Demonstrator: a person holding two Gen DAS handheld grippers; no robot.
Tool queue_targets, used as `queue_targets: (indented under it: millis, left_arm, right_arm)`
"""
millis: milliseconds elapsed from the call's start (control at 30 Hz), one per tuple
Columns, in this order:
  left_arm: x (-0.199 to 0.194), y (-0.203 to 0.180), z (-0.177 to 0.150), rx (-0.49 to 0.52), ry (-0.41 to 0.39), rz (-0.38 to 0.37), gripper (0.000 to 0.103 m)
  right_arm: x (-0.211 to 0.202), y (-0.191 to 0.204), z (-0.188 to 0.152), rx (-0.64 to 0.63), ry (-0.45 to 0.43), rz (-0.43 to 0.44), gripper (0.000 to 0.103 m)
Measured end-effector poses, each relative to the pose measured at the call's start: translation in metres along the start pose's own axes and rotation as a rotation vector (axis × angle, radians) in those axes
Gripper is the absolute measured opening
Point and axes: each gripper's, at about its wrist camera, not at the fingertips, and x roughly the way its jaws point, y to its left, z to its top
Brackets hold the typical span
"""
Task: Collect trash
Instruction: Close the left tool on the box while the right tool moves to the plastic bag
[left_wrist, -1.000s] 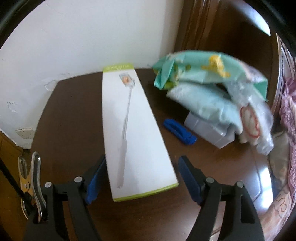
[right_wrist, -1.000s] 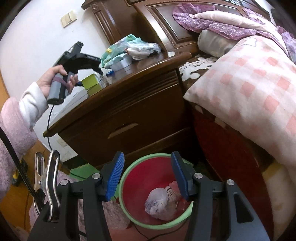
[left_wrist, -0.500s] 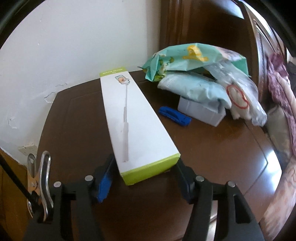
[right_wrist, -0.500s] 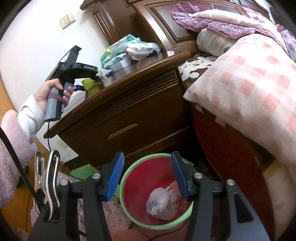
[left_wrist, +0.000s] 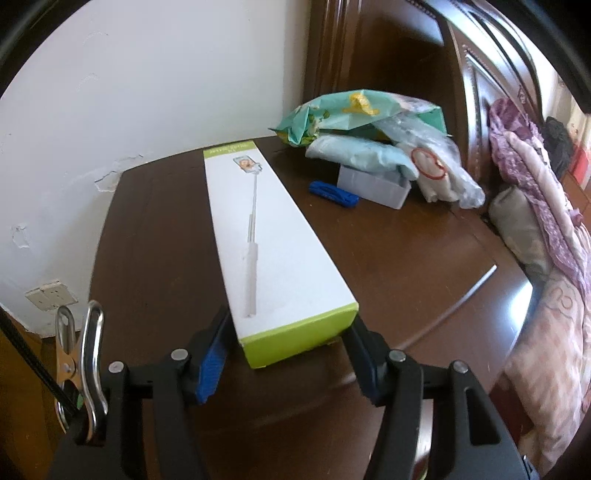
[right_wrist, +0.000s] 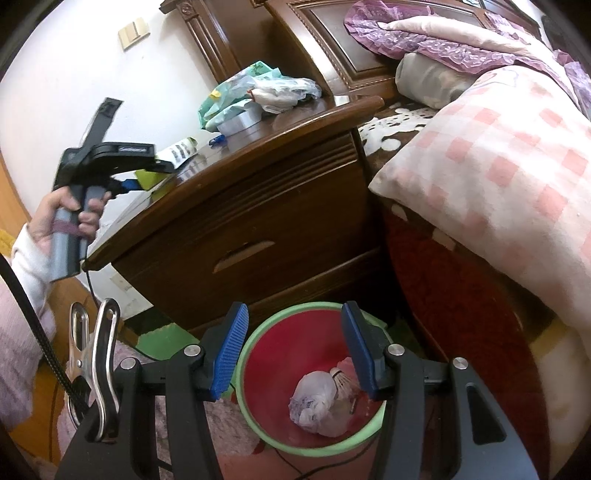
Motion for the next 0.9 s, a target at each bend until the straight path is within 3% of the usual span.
queue_targets:
  millis: [333, 567, 900]
  left_arm:
    - [-0.023, 0.002, -0.024, -0.041, -0.109, 0.009, 0.062]
    - [-0.010, -0.008, -0.041, -0.125, -0.153, 0.067, 0.061]
    - [-0.004, -0.003, -0.041, -0.114, -0.190, 0.051, 0.061]
  right_arm:
    - [-0.012, 0.021, 0.037, -0.087, -0.046, 0.015, 0.054]
    - [-0.027, 0.032, 0.108, -0.131, -0.103, 0.013, 0.054]
    - [0.028, 0.088, 0.197, -0.373, -0.109, -0.089, 0.054]
